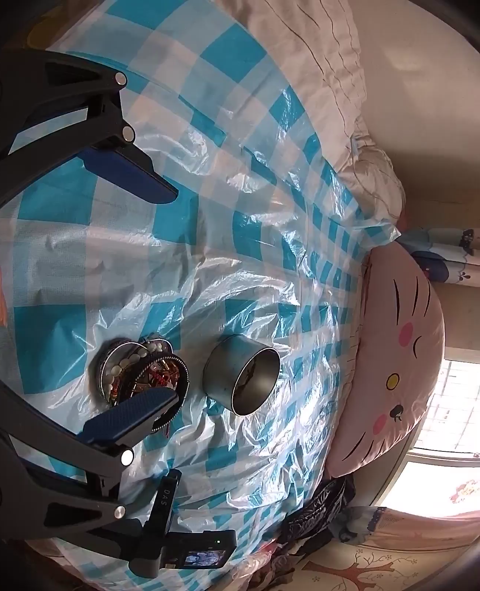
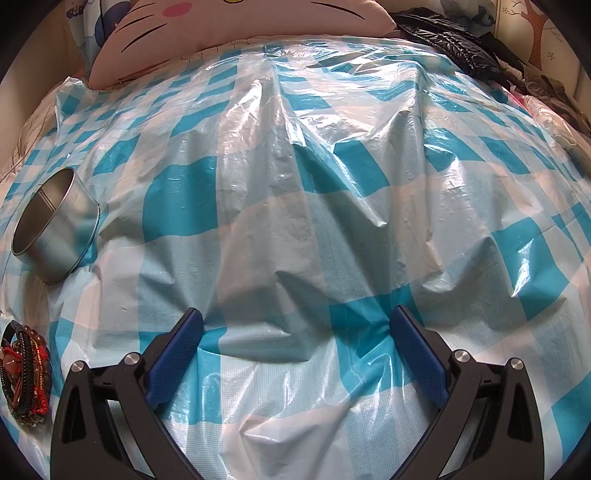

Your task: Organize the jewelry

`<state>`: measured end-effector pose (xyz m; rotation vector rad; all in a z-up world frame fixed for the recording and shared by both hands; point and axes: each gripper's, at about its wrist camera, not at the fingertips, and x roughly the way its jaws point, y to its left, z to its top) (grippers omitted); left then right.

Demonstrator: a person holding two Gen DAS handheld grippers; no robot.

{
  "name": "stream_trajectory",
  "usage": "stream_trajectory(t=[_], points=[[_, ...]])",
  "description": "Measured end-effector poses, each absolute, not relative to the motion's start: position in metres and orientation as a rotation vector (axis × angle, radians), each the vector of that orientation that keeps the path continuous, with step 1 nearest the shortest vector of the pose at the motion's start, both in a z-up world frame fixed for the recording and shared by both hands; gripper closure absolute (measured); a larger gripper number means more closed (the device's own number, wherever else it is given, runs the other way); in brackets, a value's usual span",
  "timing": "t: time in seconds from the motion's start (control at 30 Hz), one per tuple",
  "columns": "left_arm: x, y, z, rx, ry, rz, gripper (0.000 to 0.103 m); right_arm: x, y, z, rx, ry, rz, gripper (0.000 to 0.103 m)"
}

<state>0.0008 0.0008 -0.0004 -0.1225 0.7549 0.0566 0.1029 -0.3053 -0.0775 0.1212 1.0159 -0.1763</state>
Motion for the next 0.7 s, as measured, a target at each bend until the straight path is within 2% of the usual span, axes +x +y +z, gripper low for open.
stream_trajectory(t=[0.2, 0.7], points=[[-0.005, 0.005, 0.005, -0.118, 0.711, 0.056, 0.007, 0.103, -0.305, -0.078, 0.121, 1.015, -0.177, 0.006], [-0.002, -0.006, -0.001, -0.071, 0.735, 0.047, 0.007, 0.102, -0.305, -0.078, 0.121, 1.014, -0.177, 0.006]])
